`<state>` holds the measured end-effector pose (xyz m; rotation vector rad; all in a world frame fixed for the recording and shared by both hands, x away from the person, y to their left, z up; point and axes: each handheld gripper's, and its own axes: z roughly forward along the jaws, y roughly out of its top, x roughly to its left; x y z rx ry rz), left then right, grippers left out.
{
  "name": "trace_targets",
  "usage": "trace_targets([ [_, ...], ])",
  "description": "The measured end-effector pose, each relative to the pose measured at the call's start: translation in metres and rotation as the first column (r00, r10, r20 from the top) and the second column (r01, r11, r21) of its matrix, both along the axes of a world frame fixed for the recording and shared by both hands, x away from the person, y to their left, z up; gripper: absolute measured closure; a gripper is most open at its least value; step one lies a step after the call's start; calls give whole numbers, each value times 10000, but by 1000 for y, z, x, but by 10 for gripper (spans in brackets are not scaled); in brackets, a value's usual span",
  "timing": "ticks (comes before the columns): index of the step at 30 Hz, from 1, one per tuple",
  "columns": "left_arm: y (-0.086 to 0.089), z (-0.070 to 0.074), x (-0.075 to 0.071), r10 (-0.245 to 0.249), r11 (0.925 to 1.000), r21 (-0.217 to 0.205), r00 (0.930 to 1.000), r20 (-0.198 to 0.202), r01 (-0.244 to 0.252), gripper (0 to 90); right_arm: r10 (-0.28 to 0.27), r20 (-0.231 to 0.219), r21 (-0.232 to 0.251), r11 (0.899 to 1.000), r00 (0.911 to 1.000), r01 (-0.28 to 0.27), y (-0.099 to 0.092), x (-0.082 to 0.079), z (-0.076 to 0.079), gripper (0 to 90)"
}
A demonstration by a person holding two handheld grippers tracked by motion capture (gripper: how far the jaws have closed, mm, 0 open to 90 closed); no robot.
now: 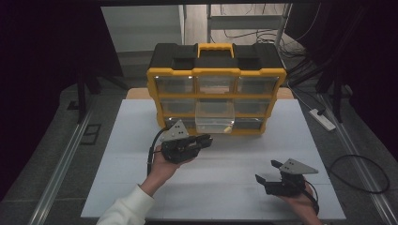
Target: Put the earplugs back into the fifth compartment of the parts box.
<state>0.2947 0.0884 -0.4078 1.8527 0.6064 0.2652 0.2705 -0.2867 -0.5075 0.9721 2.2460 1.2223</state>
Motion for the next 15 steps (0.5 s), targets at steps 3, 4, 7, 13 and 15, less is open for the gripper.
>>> trace_targets([
  [3, 1, 8, 2, 45, 10000, -66, 9999, 148, -44, 781, 10, 3, -11, 10000, 10000, -10, 0, 0, 0, 168],
  [4, 1, 11, 4, 58, 9999, -104, 9998, 189, -56, 781, 8, 8, -6, 10000, 10000, -8, 0, 0, 0, 168],
  [7, 0, 18, 7, 99, 9999, -125, 9995, 307, -95, 781, 10, 4, -15, 10000, 10000, -10, 0, 0, 0, 167],
  [13, -6, 34, 28, 366, 9993, -124, 9983, 447, -361, 779, 14, 8, -9, 10000, 10000, -14, 0, 0, 0, 168],
  [15, -7, 36, 34, 442, 9989, -176, 9982, 411, -435, 779, 14, 8, -15, 10000, 10000, -14, 0, 0, 0, 167],
])
